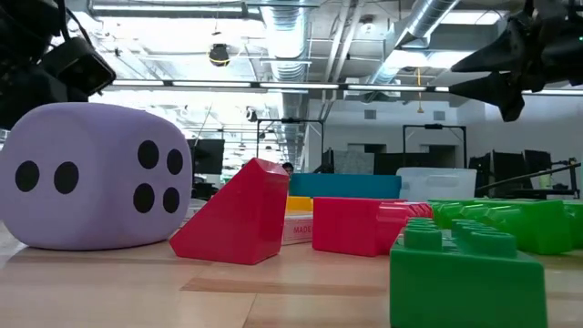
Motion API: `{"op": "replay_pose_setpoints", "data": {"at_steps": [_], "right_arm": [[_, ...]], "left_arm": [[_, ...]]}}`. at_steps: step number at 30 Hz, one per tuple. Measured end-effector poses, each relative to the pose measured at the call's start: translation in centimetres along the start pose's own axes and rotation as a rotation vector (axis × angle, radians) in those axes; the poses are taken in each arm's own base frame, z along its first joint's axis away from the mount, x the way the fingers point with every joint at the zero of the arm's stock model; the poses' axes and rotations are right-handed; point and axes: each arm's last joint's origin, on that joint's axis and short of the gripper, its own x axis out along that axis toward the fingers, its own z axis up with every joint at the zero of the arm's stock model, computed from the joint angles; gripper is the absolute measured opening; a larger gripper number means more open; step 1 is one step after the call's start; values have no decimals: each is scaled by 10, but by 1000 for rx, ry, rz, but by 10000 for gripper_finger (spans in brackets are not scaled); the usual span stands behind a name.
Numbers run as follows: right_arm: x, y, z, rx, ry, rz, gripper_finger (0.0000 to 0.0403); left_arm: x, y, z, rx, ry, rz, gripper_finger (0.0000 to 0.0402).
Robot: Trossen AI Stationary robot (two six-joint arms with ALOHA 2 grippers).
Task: Pick & Place Toys
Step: Put the light blue dice into the transparent bin
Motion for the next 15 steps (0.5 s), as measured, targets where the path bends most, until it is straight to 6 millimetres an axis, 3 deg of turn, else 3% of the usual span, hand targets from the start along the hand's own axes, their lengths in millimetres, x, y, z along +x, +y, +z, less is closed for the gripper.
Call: {"op": "replay_pose_setpoints", "data": {"at_steps": [15], "right_arm": [[0,-1,0,0,-12,-25,195]], "left_arm": [[-4,-10,27,-23,-261,-148,223]]}}
